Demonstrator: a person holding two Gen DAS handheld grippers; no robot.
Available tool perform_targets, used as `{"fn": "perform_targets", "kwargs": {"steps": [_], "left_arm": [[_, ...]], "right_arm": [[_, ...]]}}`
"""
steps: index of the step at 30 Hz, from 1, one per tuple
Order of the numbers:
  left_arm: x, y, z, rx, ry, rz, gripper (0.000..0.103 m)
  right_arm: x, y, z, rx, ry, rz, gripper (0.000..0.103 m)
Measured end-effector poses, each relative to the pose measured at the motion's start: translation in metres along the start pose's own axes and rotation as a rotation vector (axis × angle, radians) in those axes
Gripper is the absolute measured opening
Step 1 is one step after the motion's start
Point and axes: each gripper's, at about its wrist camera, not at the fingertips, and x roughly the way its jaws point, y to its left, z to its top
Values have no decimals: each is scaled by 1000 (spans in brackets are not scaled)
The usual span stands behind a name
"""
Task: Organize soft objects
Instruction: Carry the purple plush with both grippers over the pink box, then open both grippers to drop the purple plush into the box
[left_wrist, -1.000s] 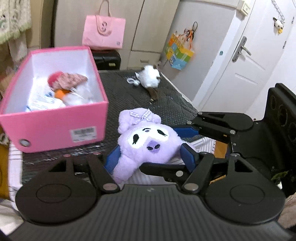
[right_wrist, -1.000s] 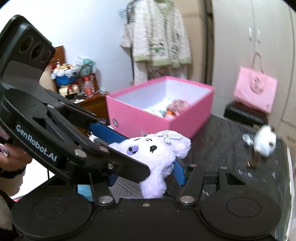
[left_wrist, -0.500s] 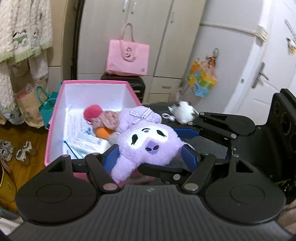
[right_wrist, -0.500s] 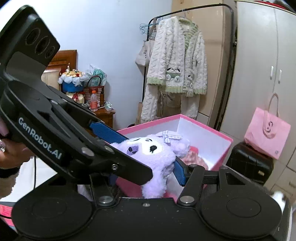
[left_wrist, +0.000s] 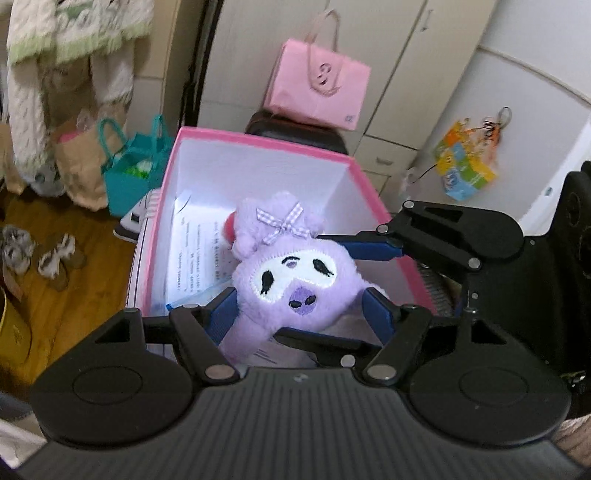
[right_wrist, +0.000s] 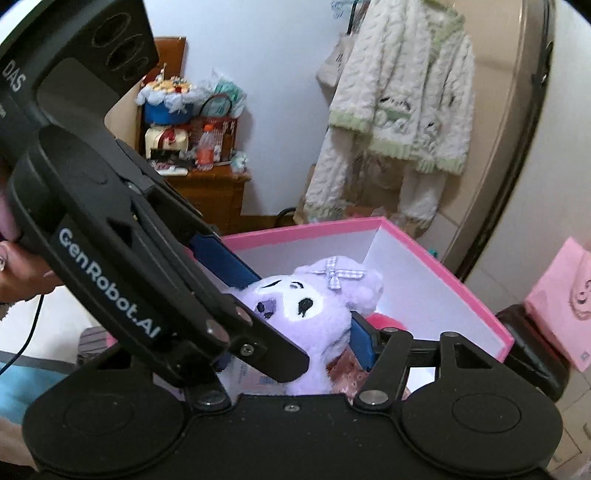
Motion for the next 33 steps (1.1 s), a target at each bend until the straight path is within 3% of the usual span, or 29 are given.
{"fn": "perform_targets", "kwargs": {"steps": [6, 9, 14, 19, 33], "left_arm": [[4, 6, 2, -1, -41, 64, 74], [-1, 2, 2, 38, -75, 116, 74], [-19, -2, -2, 104, -141, 196, 74], [-34, 0, -10, 116, -125, 174, 74], [-78, -34, -30, 222, -114, 124, 76]], "right_arm": [[21, -8, 4, -13, 38, 33, 69], [23, -6, 9, -40, 40, 11, 78], [20, -5, 10, -38, 55, -19, 78], [9, -3, 5, 23, 91, -56, 78], [-54, 15, 0, 73, 70, -112, 78]]}}
